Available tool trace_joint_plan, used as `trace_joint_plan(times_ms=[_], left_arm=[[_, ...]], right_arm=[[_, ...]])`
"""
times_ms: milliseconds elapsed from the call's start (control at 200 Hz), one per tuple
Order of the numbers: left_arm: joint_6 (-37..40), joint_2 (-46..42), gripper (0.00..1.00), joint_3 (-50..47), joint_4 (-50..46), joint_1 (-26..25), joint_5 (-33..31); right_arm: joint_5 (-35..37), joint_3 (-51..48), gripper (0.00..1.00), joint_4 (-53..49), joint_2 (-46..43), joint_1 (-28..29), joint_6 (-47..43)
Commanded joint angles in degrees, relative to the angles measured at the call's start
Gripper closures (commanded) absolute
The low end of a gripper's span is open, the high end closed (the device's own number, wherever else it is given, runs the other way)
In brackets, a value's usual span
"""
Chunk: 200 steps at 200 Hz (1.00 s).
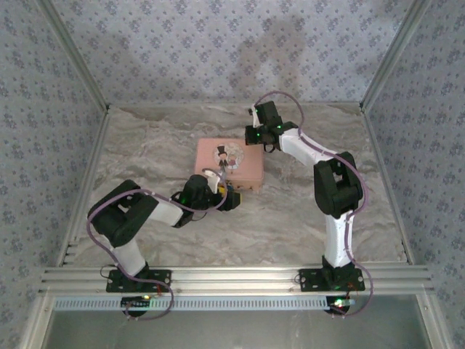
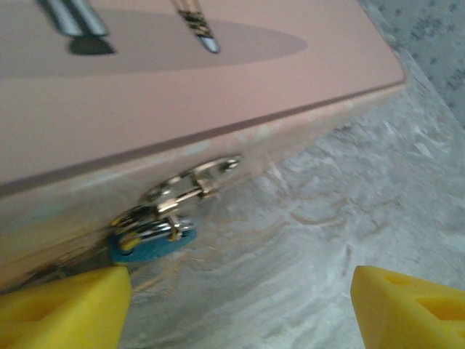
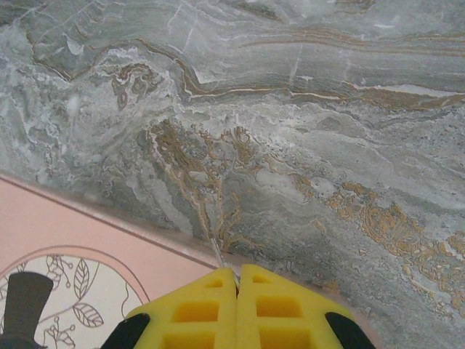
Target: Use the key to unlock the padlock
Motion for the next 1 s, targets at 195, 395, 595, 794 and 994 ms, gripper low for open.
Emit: trace_joint_plan(times_ms=[195, 395, 595, 794, 994], left_arm=[[3.8, -3.9, 0.13, -0.8, -3.2, -1.8, -12.6], [5.3, -1.0, 0.11, 2.2, -3.9, -2.9, -12.3], [5.4, 1.8, 0.16, 5.6, -2.5, -3.1, -6.2], [5.5, 2.6, 0.2, 7.3, -1.8, -3.1, 0.1], [3.0, 3.7, 0.22, 7.4, 1.6, -2.1, 4.1]], right_arm=[[1.2, -0.1, 1.0, -1.1, 0.3, 0.3, -1.5], [1.0, -0.7, 1.0, -0.8, 0.3, 0.4, -1.5], [1.0, -1.4, 1.0, -0.6, 0.8, 0.4, -1.5], [1.0, -1.6, 1.0, -0.6, 1.2, 0.4, -1.7], [0.9, -2.5, 1.0, -0.6, 1.2, 0.3, -2.0]])
